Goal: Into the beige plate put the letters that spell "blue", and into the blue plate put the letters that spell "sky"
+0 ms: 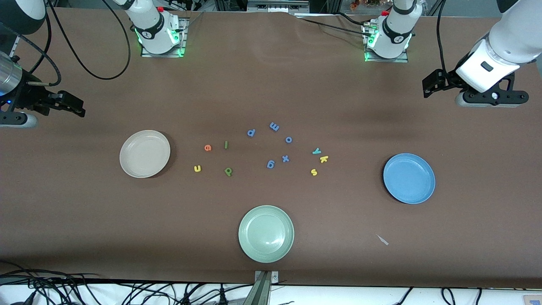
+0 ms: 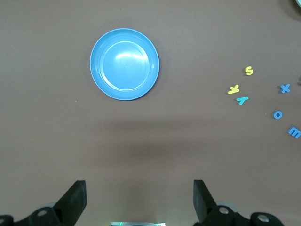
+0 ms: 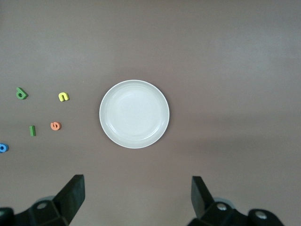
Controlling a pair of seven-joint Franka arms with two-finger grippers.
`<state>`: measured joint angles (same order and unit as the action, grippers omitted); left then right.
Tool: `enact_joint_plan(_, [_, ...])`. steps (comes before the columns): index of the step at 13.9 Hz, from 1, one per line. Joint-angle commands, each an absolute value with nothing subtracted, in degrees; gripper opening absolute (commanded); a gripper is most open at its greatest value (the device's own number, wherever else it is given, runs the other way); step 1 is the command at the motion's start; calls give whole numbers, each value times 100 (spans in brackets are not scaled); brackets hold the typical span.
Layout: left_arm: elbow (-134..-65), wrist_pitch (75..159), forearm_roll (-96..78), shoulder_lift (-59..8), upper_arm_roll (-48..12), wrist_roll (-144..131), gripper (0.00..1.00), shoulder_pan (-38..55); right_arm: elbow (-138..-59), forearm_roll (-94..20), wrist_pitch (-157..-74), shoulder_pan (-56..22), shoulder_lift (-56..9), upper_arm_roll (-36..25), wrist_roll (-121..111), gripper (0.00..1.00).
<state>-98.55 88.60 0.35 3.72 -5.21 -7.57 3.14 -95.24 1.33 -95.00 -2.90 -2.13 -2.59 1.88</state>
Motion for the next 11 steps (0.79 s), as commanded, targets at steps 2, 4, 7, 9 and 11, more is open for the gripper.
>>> enact_joint_plan(2, [-9563, 8754, 70, 282, -580, -703, 100, 334, -9483, 123, -9439, -290, -237, -255, 132, 100])
enact_joint_plan(4, [-9362, 8754, 44, 168, -580, -694, 100, 325, -9483, 123, -9439, -290, -255, -246, 132, 100])
enact_joint_plan(7, [-9343, 8754, 35, 88, -598, -686, 100, 325, -9475, 132, -9439, -299, -264, -229, 140, 100])
enact_joint_plan(9, [-9369, 8754, 88, 44, -633, -686, 100, 343, -9475, 123, -9439, -299, -264, -229, 132, 100])
enact_joint_plan(11, [-9395, 8763, 105, -18, -685, -685, 100, 343, -9483, 123, -9431, -299, -281, -229, 114, 100])
